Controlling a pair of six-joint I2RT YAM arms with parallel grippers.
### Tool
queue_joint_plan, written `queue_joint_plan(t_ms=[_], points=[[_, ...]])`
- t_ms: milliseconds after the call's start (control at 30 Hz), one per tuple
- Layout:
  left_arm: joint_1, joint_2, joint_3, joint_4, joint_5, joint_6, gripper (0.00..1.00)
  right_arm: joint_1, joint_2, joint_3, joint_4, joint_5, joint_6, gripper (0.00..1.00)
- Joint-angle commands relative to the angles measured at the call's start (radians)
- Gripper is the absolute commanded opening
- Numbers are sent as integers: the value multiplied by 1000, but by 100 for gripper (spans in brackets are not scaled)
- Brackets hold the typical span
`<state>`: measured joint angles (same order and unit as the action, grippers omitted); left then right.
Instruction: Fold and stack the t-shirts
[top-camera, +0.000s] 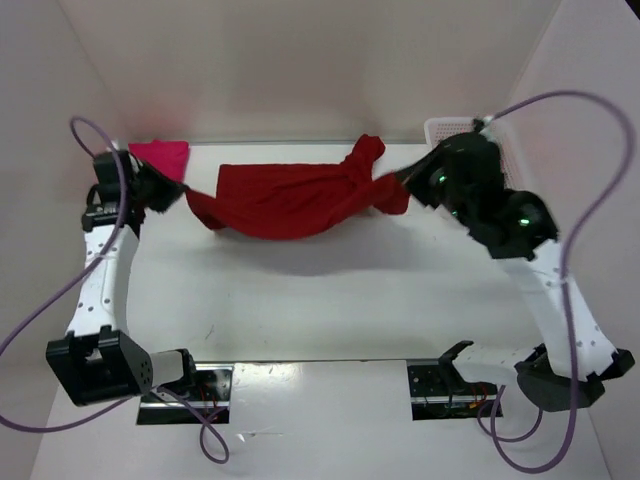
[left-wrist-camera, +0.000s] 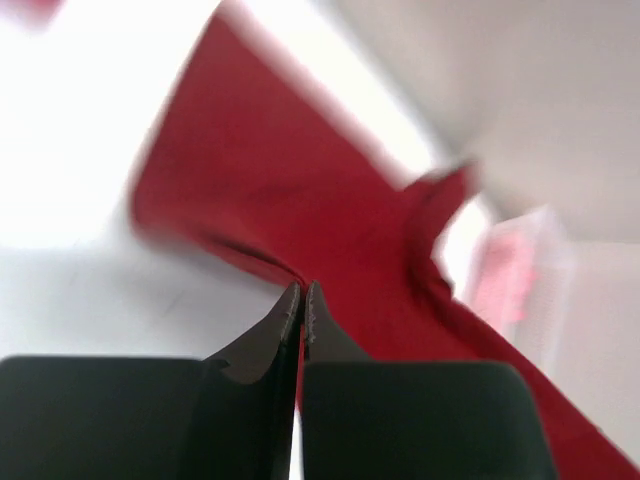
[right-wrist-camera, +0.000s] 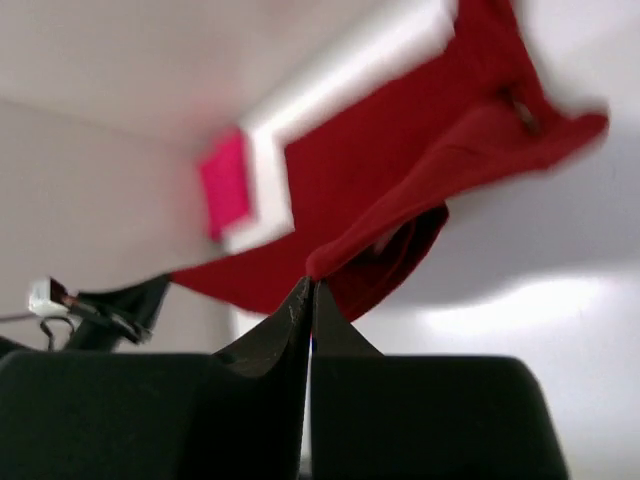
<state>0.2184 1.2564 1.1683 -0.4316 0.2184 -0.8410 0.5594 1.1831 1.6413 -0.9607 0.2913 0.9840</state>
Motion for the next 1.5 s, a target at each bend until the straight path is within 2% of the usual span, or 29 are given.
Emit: queue_joint_plan(t_ms=[0,33,133,233,367,433,500,633,700,767,833,900,967,1133,1300,1467], points=[[19,-57,330,-96,9,54,0,-4,73,341,-214,210,-201,0],[30,-57,391,-96,9,45,0,-4,96,426,-223,221,-227,0],[61,-35,545,-47,116,-18,0,-22,194,841,-234,221,-319,0],[117,-14,657,-25,160,-43,0,-32,240,1042,-165,221,-407,0],[128,20,777,-38,137,-43,0,-32,182,982,66,250,-485,0],[157,56,777,0,182,-87,0,-32,229,1023,116,272,-516,0],[180,75,726,63,235,-122,0,-32,280,1013,160,301,-570,0],[180,122,598,136,200,-145,0,-41,471,948,214,325,-677,0],[148,141,550,162,119,-104,0,-122,545,954,214,231,-677,0],[113,210,502,175,110,-83,0,-212,648,966,194,29,-631,0],[78,288,466,209,96,-82,0,-314,714,982,177,-87,-595,0],[61,372,450,223,84,-82,0,-345,821,1052,152,-123,-581,0],[38,437,511,223,84,-92,0,-355,898,1145,152,-136,-581,0],[27,497,717,214,111,-139,0,-355,871,1186,266,-146,-553,0],[61,506,824,246,164,-214,0,-355,756,1186,376,-172,-525,0],[93,496,895,267,184,-236,0,-365,655,1152,386,-181,-525,0]])
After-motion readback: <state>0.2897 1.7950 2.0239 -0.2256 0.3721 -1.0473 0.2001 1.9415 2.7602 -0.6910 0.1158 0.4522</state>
